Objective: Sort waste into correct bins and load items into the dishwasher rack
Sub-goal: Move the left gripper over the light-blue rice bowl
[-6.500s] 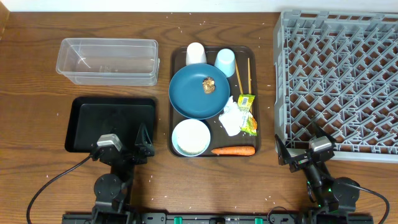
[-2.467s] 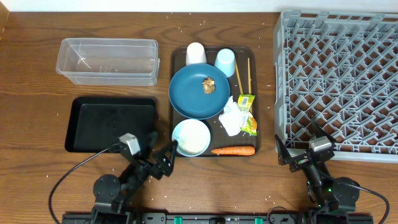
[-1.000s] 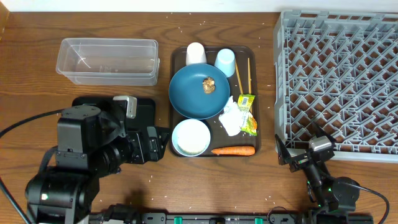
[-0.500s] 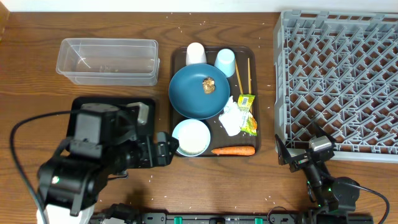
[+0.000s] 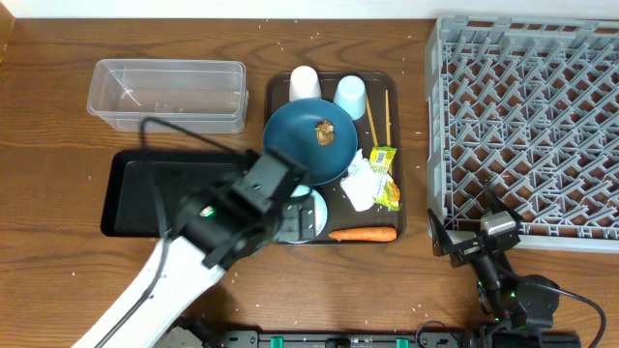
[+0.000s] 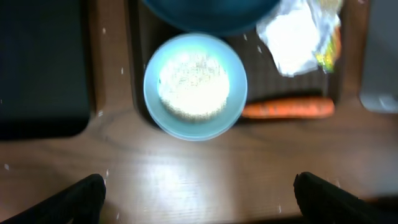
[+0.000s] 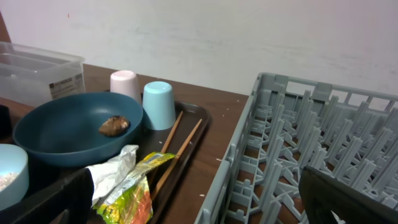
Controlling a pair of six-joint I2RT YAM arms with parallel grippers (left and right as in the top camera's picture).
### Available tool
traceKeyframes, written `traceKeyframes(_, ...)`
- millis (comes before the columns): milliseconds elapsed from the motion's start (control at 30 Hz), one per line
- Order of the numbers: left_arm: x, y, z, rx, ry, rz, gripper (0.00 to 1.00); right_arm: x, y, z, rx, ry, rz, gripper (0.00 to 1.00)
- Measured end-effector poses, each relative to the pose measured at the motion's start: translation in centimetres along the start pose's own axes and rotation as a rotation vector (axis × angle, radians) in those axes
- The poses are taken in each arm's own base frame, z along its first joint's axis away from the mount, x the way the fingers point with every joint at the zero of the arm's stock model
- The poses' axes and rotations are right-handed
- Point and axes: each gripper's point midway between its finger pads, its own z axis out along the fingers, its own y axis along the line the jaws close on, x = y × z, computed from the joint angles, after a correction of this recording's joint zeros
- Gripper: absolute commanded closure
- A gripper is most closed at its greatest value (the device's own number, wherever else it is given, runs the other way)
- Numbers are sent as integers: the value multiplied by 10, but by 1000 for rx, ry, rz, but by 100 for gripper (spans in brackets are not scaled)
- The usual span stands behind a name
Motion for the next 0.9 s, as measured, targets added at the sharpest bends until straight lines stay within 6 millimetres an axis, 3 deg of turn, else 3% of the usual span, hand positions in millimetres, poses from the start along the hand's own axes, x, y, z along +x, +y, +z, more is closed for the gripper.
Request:
traceKeyframes(433, -18, -28, 93, -55, 104, -27, 2, 0, 0, 0, 0, 0, 0, 1)
traceKeyframes(633, -12, -35, 126, -57, 173, -27, 1, 0, 0, 0, 0, 0, 0, 1)
traceKeyframes(700, -9, -38, 136, -53, 192, -25, 8, 0, 0, 0, 0, 0, 0, 1)
traceKeyframes(900, 8, -48, 162, -71, 252, 14, 11, 0, 0, 0, 0, 0, 0, 1)
